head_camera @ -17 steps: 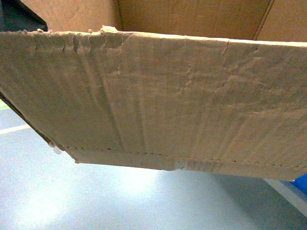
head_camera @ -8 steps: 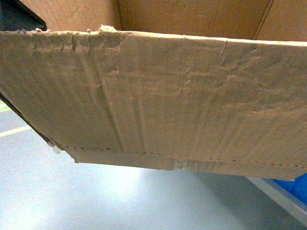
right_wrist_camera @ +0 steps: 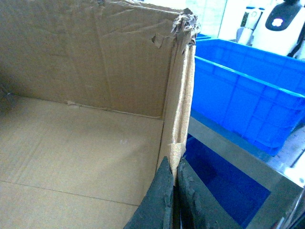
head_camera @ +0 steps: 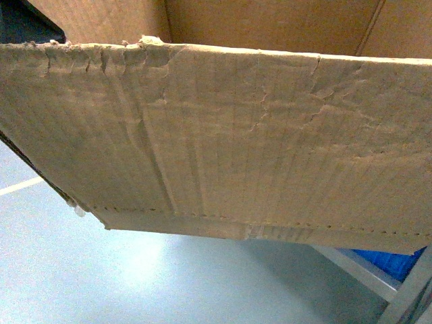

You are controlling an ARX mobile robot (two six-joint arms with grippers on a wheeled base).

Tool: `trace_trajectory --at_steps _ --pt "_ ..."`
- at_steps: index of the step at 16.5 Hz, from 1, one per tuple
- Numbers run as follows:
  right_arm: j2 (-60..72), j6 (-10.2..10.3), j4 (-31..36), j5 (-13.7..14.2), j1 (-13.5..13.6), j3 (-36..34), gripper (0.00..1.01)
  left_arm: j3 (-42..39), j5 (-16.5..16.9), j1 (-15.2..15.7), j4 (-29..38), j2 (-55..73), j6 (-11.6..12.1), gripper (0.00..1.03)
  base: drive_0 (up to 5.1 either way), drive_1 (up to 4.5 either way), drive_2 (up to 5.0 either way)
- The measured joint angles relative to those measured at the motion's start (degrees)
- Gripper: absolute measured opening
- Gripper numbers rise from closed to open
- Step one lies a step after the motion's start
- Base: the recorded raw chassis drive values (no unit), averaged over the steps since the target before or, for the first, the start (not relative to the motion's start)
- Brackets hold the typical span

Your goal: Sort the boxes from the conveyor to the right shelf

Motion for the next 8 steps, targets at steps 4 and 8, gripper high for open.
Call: trace_trajectory --at_steps 4,8 --pt "0.0 0.0 0.0 0.0 0.0 0.0 0.02 0.0 0.0 0.0 -0.1 0.0 0.0 0.02 -1.7 -1.66 -1.7" --pt "0.0 0.0 0.0 0.0 0.0 0.0 0.02 0.0 0.0 0.0 0.0 0.0 0.0 0.02 -1.7 -1.66 -1.7"
